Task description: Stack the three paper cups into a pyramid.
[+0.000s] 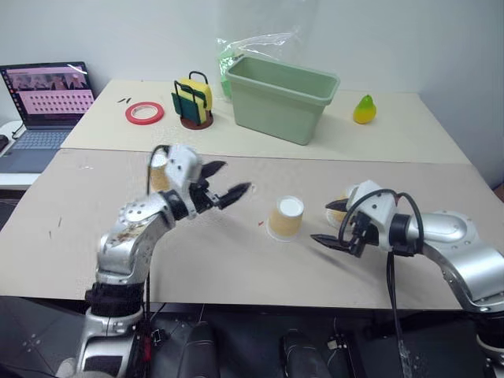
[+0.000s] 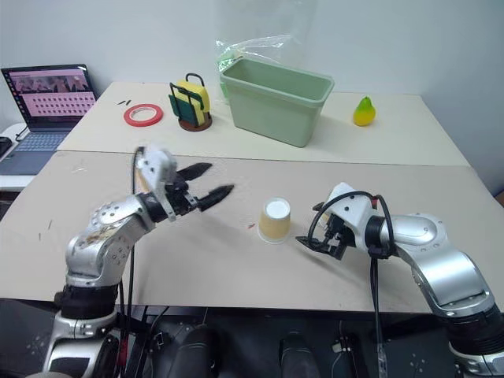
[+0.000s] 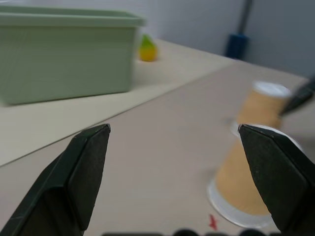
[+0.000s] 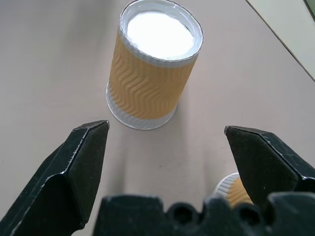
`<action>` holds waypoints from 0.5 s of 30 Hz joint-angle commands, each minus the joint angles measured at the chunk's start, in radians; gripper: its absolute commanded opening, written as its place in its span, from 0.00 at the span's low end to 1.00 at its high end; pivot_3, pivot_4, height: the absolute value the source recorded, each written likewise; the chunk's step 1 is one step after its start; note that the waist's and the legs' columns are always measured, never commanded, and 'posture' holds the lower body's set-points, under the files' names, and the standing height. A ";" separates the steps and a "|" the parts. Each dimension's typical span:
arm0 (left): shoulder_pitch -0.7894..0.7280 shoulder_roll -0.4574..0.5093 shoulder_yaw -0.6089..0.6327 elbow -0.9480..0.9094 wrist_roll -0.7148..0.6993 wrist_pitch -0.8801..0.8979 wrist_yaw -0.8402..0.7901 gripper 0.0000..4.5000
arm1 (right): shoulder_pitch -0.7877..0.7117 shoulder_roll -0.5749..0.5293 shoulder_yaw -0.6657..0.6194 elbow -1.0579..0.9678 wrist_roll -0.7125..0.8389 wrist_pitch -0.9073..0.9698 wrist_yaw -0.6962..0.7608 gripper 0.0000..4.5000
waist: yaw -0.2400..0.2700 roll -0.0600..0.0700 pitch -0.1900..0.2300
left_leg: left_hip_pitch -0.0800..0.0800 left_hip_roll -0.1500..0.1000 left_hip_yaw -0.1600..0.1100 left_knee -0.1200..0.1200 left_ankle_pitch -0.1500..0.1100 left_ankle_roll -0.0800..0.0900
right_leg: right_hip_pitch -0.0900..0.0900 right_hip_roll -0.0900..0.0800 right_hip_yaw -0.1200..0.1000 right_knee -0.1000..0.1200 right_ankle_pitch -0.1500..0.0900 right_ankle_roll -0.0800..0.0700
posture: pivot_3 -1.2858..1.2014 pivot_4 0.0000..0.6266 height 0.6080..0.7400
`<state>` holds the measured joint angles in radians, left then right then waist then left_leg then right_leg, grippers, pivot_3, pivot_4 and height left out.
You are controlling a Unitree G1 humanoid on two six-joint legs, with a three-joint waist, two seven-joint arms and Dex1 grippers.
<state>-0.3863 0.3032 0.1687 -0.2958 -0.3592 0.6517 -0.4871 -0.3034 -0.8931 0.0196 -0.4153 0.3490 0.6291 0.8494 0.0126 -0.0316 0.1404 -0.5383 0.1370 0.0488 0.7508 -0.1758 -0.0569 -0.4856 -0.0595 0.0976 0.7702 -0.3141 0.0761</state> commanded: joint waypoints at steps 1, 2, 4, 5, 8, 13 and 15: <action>0.112 -0.057 0.072 -0.083 0.140 -0.015 0.273 0.99 | -0.009 -0.012 -0.050 -0.008 0.002 -0.027 0.009 1.00 | -0.002 0.000 0.000 | 0.001 0.000 0.000 0.000 0.000 0.000 | 0.001 0.000 0.000 0.000 0.000 0.000 | 0.52 0.24 0.36; 0.138 -0.070 0.085 -0.082 0.163 -0.021 0.321 0.99 | -0.009 -0.009 -0.047 -0.009 0.002 -0.027 0.009 1.00 | -0.002 0.000 0.000 | 0.002 0.000 0.000 -0.001 0.000 0.000 | 0.001 0.000 0.000 0.000 0.000 0.000 | 0.52 0.24 0.36; 0.166 -0.073 0.102 -0.055 0.199 -0.040 0.372 0.99 | -0.012 -0.001 -0.041 -0.010 0.003 -0.025 0.008 1.00 | 0.000 -0.001 0.000 | 0.003 0.000 0.000 -0.001 0.000 0.000 | 0.002 0.000 0.000 0.000 0.000 0.000 | 0.52 0.24 0.36; 0.170 -0.065 0.109 -0.027 0.200 -0.052 0.372 0.99 | -0.015 0.003 -0.039 -0.010 0.005 -0.024 0.008 1.00 | 0.001 -0.001 0.000 | 0.003 0.000 0.000 0.000 0.000 0.000 | 0.002 0.000 0.000 0.000 0.000 -0.001 | 0.52 0.24 0.36; 0.154 -0.034 0.120 0.058 0.198 -0.099 0.350 0.99 | -0.024 0.011 -0.032 -0.010 0.006 -0.023 0.008 1.00 | 0.008 -0.001 0.000 | 0.003 0.000 0.000 0.000 0.000 0.000 | 0.002 0.000 0.000 0.000 -0.003 -0.006 | 0.52 0.24 0.36; 0.039 0.038 0.103 0.257 0.192 -0.206 0.268 0.99 | -0.030 0.013 -0.034 -0.009 0.005 -0.021 0.010 1.00 | 0.019 -0.001 0.000 | 0.001 0.000 0.000 0.000 0.000 0.000 | 0.000 0.000 -0.001 -0.001 -0.003 -0.006 | 0.52 0.24 0.36; -0.007 0.057 0.092 0.330 0.189 -0.241 0.236 0.99 | -0.027 0.013 -0.035 -0.013 0.005 -0.020 0.008 1.00 | 0.024 -0.001 0.000 | -0.001 0.000 0.000 0.000 0.000 0.000 | -0.001 0.000 -0.001 -0.001 -0.003 -0.006 | 0.52 0.24 0.36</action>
<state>-0.3557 0.3456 0.2703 0.0018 -0.1610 0.4679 -0.2172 -0.3149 -0.8791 0.0093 -0.4041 0.3538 0.6274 0.8573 0.0362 -0.0323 0.1407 -0.5393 0.1368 0.0489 0.7509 -0.1758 -0.0571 -0.4870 -0.0594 0.0970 0.7692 -0.3165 0.0707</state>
